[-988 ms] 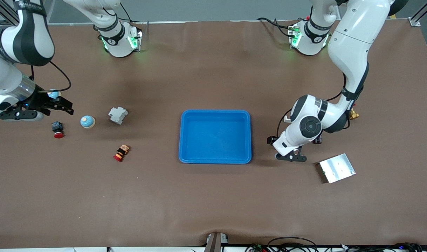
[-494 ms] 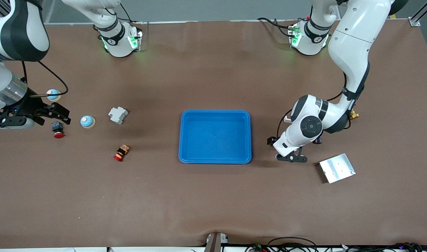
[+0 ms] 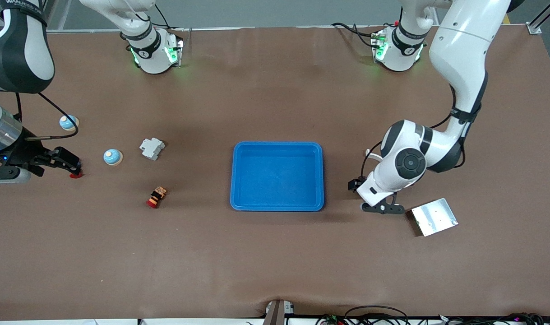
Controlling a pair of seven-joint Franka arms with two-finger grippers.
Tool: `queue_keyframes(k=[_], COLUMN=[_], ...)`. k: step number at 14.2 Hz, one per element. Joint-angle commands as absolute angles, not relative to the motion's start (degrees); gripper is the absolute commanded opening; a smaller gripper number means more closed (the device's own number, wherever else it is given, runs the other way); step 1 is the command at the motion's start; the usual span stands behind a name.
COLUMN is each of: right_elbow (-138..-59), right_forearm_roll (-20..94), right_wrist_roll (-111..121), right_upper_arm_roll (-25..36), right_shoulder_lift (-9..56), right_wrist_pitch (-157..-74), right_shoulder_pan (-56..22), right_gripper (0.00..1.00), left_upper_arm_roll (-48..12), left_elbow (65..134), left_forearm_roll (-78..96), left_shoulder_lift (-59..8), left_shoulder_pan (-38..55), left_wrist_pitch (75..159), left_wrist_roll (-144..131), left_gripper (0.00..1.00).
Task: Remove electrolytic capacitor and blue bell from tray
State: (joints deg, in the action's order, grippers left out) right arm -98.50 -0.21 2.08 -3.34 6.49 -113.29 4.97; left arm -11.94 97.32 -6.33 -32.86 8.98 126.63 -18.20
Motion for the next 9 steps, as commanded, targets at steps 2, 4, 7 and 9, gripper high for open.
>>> queue_keyframes(k=[2, 4, 7, 9], right_elbow=[-89.59, -86.49, -86.66, -86.66], right_forearm_roll=[-1.41, -1.67, -1.67, -1.23], right_wrist_roll=[-1.93, -1.76, -1.58, -1.49], right_upper_arm_roll=[-2.99, -2.99, -2.99, -2.99], right_shoulder_lift=[9.22, 10.02, 9.93, 9.93], right_wrist_pitch=[-103.49, -99.85, -99.67, -99.41], right_shoulder_pan=[3.69, 3.78, 3.69, 3.26], right_gripper=[1.0, 1.0, 1.0, 1.0], left_upper_arm_roll=[-12.13, -12.22, -12.48, -12.57], left_elbow=[86.25, 83.68, 84.29, 84.46], left_forearm_roll=[-3.88, -1.59, -1.58, -1.41], left_shoulder_lift=[-31.2, -29.98, -26.2, -24.53], left_shoulder_pan=[6.87, 3.89, -0.42, -4.11], left_wrist_pitch=[114.9, 111.9, 108.04, 105.04], left_wrist_roll=[-18.81, -18.29, -17.15, -10.5], left_gripper=[1.0, 1.0, 1.0, 1.0])
